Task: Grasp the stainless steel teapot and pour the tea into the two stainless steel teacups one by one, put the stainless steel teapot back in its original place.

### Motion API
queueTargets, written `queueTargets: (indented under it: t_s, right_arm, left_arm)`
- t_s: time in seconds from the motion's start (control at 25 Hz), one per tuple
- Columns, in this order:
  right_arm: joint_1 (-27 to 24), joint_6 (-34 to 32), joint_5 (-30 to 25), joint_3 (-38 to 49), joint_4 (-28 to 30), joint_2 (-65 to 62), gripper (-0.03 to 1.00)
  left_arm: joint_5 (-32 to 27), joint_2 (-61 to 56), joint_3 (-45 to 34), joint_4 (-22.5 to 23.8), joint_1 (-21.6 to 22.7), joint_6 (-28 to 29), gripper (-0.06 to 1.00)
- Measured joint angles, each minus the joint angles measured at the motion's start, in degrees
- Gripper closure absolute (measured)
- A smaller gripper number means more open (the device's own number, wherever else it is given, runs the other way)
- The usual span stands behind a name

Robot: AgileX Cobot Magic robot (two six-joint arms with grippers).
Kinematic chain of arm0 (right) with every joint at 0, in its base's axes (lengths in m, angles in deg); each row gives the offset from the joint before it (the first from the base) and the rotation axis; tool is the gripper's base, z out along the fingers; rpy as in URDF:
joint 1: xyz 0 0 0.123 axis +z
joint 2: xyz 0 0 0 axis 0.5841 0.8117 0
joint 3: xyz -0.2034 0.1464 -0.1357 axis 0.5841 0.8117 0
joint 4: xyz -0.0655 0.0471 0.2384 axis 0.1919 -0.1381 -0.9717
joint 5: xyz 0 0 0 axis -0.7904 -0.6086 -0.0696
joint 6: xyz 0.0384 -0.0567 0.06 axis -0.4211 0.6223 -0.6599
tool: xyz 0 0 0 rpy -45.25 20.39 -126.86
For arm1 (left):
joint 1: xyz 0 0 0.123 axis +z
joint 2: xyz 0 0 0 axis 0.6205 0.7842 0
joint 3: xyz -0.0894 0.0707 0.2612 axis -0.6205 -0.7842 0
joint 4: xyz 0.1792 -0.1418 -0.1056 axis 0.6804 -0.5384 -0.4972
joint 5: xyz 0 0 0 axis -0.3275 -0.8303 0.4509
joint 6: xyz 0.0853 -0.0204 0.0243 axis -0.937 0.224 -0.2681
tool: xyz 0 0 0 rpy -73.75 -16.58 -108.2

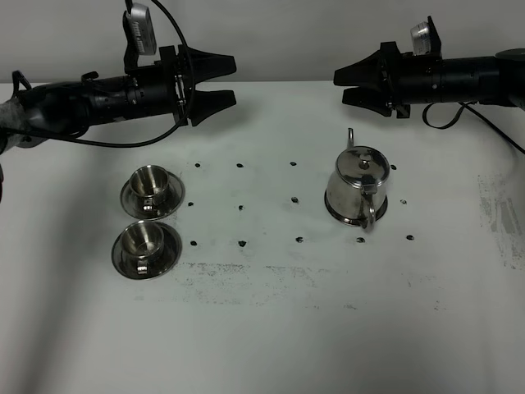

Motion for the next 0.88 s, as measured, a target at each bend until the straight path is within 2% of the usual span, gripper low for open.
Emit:
queueTargets:
  t_s: [0.52, 0.6, 0.72, 0.84, 0.88]
  right_arm:
    - [0.0, -0.5, 0.0, -0.2, 0.0, 0.0, 0.48]
    - [0.0, -0.7, -0.1, -1.3, 1.7, 0.0, 0.48]
    - [0.0, -3.1, -0.1, -5.9, 8.1, -0.2, 0.48]
    - [0.0, -6.6, -0.1, -13.5, 17.4, -0.8, 0.48]
    - [0.0, -7.4, -0.1, -15.6, 20.8, -1.1, 0.48]
  left_arm:
    - [-0.1, 0.0, 0.0, 0.0, 0.1, 0.0, 0.22]
    - [-0.1, 0.0, 1.1, 1.4, 0.3, 0.0, 0.22]
    - [-0.2, -0.7, 5.7, 7.0, 0.6, 0.8, 0.24]
    - [1.2, -3.1, 13.1, 17.6, 0.8, 4.6, 0.27]
    - [2.0, -4.0, 16.0, 22.5, 0.8, 6.2, 0.28]
